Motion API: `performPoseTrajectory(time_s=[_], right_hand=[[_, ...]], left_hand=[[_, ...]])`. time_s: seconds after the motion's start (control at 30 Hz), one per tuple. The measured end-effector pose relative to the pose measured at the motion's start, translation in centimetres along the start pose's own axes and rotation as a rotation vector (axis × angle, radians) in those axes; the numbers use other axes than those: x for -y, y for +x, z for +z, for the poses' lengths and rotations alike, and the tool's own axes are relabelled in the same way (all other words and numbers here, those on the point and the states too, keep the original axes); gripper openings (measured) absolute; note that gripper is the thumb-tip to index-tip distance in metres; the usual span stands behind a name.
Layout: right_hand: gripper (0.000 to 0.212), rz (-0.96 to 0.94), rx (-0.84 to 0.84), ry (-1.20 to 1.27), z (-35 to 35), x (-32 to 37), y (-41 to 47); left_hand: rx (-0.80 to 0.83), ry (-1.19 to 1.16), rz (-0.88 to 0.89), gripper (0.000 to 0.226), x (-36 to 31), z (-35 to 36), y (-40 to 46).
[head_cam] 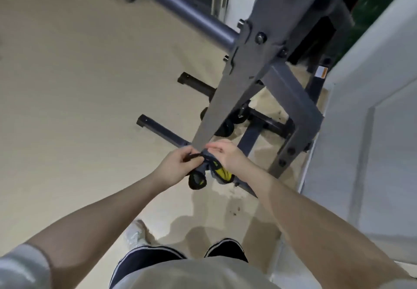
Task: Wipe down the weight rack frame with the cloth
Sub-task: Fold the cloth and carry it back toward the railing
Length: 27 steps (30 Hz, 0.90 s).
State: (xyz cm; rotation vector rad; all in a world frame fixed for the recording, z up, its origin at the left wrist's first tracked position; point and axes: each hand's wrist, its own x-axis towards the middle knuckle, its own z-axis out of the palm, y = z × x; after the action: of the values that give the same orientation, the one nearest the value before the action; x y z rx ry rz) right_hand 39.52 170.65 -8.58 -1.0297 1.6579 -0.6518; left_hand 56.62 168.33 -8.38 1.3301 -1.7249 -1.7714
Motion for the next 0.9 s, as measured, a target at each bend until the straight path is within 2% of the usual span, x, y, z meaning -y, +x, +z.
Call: performPoseTrajectory(time_s=[0.1, 0.23, 0.3, 0.43, 0.6, 0.7, 0.77, 0.83, 0.9], right_hand=[[0.031, -0.062, 0.136, 0.076, 6.0, 5.0, 2.0], [0.022, -0.190, 0.229, 0.126, 14.6, 11.6, 5.5], [0.023, -0.237, 0.211, 0.099, 18.1, 14.8, 7.8], [0.018, -0.302, 0.132, -0.110, 22.3, 20.8, 11.7], [0.022, -0.233, 0.068, -0.387, 25.0, 27.2, 18.2], [0.029, -0.135, 0.139, -0.319, 26.4, 30.6, 23.3], [0.029, -0.098, 0.115, -0.293, 27.7, 33.0, 27.3], [0.023, -0.120, 0.096, -0.335, 29.3, 35.6, 31.7], [0.013, -0.122, 0.125, -0.329, 30.8, 38.9, 35.9]], left_hand=[[-0.065, -0.086, -0.059, 0.019, 1.4, -7.3, -0.5], [-0.137, -0.155, -0.087, 0.023, 1.9, -17.8, -1.3], [-0.153, -0.135, -0.057, 0.025, 1.9, -23.5, -2.0], [-0.208, -0.025, -0.030, 0.020, 1.9, -32.9, -2.2], [-0.228, 0.097, 0.035, 0.017, 1.0, -41.7, 0.9], [-0.327, 0.140, 0.097, 0.015, 0.0, -46.8, 4.5], [-0.378, 0.140, 0.131, 0.012, -0.5, -50.5, 7.2], [-0.428, 0.133, 0.181, 0.012, -0.7, -54.2, 9.8], [-0.439, 0.165, 0.212, 0.023, -1.0, -57.9, 12.3]])
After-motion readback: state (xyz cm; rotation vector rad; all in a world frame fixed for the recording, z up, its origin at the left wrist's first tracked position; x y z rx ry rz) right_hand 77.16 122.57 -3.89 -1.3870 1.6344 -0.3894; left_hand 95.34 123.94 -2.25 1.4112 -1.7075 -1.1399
